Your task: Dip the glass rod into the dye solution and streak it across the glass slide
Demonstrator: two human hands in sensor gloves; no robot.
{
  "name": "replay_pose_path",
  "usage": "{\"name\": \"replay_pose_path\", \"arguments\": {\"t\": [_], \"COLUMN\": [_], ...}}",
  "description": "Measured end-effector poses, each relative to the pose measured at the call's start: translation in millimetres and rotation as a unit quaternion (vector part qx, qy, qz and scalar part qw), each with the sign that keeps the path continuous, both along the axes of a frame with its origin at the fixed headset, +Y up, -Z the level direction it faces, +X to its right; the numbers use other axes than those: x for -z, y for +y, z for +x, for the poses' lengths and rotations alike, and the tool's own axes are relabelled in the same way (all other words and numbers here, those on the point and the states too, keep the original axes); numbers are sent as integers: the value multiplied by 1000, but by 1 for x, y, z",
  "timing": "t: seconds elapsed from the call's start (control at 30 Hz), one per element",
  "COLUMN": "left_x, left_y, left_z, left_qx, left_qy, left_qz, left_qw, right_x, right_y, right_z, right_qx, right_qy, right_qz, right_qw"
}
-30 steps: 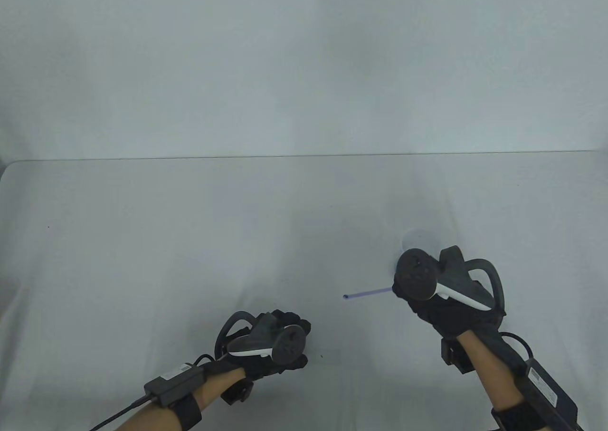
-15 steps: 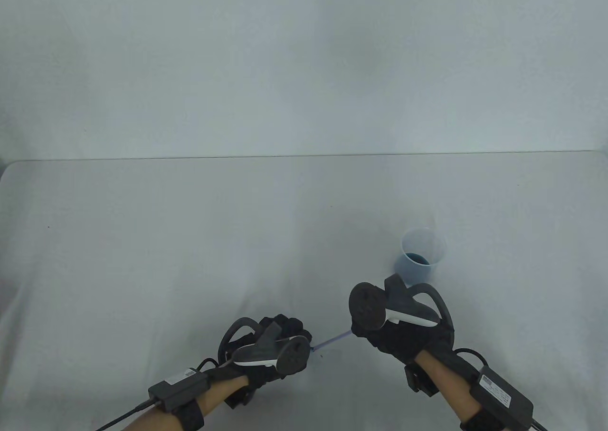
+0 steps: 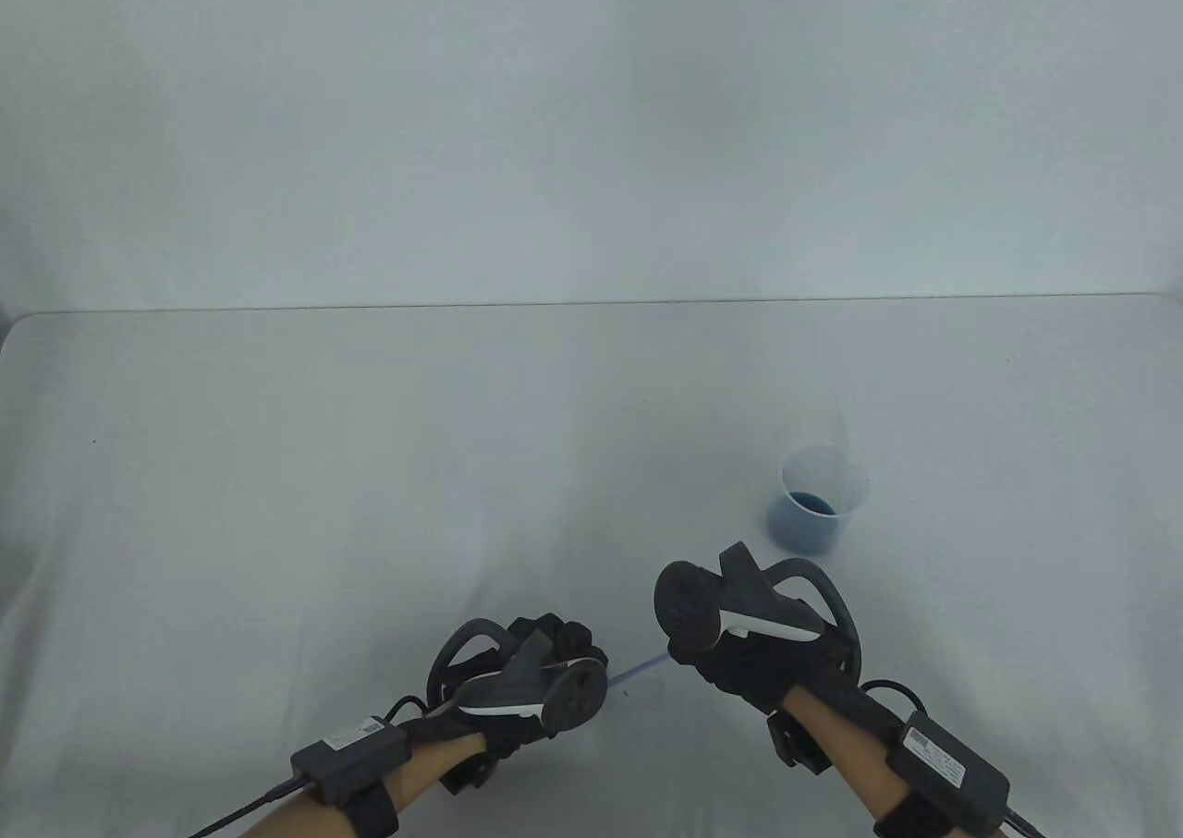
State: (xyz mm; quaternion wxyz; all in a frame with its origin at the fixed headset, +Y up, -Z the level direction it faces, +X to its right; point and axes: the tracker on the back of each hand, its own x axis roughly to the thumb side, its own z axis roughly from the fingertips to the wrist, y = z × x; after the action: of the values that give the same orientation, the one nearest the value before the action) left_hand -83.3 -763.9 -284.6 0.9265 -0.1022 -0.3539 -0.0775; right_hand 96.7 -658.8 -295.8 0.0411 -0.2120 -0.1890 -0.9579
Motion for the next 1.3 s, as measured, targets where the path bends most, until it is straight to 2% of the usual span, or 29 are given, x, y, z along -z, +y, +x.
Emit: {"name": "replay_pose_path", "arguments": {"t": [0.93,1.03,1.17,1.3], "left_x": [-2,-2,-2,-2], "left_y": [2,2,2,2], "left_z": [2,2,2,2], "left_qx": [6,6,6,5], "left_qy": [0,-1,-1,-1], "left_qz": [4,4,3,3], "left_qw": [1000,1000,1000,1000], "right_x": [-3,-2,1,7], "right_y": [12,25,62,105], "right_z": [25,28,40,61], "right_qx": [-42,-18,10,31], "right_qy": [-27,-30,-50,-94], "right_qz": [-11,-2,47,122], "right_qw": [999,999,998,988]}}
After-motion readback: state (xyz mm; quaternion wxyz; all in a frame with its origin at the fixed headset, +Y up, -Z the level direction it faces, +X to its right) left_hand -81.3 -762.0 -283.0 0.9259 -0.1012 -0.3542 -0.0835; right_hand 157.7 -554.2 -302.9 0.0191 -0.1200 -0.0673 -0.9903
